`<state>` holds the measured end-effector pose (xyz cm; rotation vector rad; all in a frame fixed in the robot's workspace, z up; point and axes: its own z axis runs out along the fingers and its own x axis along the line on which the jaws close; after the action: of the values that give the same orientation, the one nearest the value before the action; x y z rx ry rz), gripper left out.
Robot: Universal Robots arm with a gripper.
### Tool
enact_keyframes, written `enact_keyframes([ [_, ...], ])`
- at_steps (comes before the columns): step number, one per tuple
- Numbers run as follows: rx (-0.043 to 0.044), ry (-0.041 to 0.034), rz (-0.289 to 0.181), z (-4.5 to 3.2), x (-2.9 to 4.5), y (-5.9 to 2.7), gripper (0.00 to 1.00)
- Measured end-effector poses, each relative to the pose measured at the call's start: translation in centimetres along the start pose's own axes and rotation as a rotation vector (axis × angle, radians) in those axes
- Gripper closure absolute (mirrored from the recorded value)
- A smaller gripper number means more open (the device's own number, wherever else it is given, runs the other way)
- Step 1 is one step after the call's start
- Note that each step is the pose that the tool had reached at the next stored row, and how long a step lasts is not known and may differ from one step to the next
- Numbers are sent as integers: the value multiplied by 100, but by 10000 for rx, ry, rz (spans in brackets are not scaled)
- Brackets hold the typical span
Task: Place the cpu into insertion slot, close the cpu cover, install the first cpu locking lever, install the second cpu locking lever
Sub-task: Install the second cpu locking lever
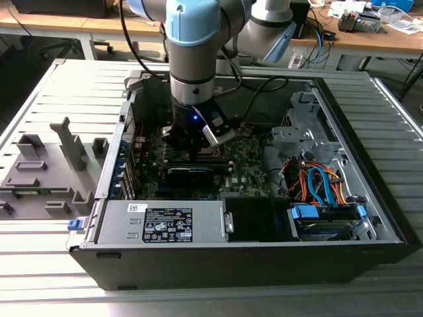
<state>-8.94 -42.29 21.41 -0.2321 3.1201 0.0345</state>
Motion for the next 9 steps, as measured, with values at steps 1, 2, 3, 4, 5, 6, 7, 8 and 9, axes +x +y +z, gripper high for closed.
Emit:
enact_keyframes([
  [1, 0, 1, -23, 1, 12, 2, 89],
  [2, -1, 1, -43, 2, 23, 4, 89],
  [3, -1, 2, -64, 3, 36, 5, 89],
  [4, -2, 3, -96, 5, 51, 8, 89],
  [5, -2, 3, -120, 7, 59, 9, 89],
  [6, -2, 4, -157, 9, 70, 11, 89],
  [7, -3, 4, -182, 10, 76, 11, 89],
  [8, -4, 5, -219, 12, 86, 13, 89],
  [9, -4, 6, -252, 14, 93, 14, 89],
])
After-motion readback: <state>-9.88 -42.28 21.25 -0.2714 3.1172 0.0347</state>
